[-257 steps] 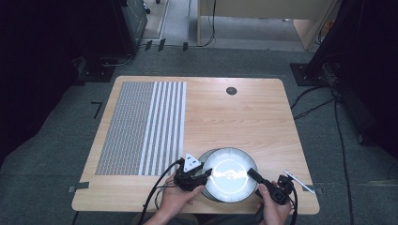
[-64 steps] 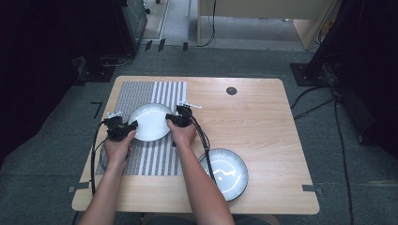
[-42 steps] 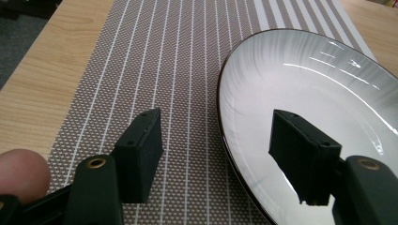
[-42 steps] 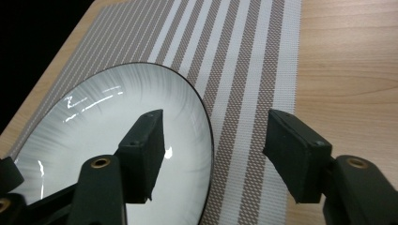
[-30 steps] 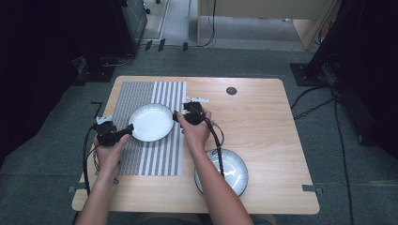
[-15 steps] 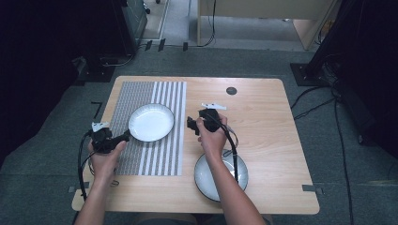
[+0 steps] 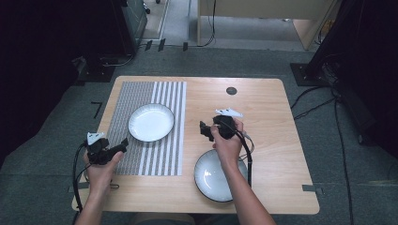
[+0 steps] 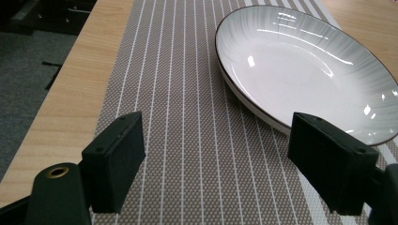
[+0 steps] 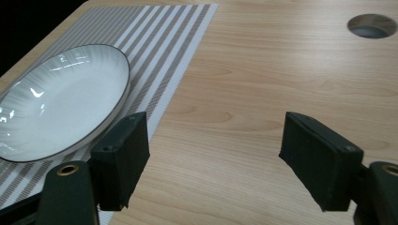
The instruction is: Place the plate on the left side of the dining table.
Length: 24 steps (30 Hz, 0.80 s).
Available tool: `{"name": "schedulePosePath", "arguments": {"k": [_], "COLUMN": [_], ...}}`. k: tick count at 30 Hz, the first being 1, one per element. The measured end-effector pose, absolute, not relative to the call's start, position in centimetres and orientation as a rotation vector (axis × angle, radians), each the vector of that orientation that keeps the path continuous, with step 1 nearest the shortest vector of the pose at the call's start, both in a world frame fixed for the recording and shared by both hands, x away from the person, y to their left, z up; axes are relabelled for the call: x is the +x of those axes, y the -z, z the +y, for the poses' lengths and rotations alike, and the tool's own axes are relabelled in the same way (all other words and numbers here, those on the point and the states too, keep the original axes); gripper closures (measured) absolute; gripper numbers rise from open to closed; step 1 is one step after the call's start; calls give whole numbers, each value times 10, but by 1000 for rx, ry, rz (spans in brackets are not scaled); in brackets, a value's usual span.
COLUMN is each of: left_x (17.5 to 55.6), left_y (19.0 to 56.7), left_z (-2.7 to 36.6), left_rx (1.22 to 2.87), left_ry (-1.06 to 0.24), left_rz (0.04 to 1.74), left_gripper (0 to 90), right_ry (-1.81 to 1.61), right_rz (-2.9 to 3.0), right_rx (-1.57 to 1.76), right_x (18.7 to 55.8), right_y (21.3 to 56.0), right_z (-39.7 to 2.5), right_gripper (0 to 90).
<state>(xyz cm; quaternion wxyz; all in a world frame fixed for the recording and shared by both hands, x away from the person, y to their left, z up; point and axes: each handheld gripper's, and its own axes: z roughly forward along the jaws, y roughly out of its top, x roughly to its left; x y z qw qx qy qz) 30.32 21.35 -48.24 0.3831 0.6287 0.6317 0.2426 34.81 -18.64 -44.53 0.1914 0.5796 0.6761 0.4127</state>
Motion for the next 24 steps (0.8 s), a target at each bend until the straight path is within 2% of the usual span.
{"name": "schedulePosePath", "arguments": {"k": [24], "left_x": [255], "left_y": [509], "left_z": [242], "left_rx": [1711], "left_ry": [-707], "left_rz": [1675], "left_gripper": [180], "right_ry": [-1092], "right_rz": [1815], "right_rx": [1681], "right_x": [306], "right_y": [463], "right_z": [-265], "right_gripper": [240]}}
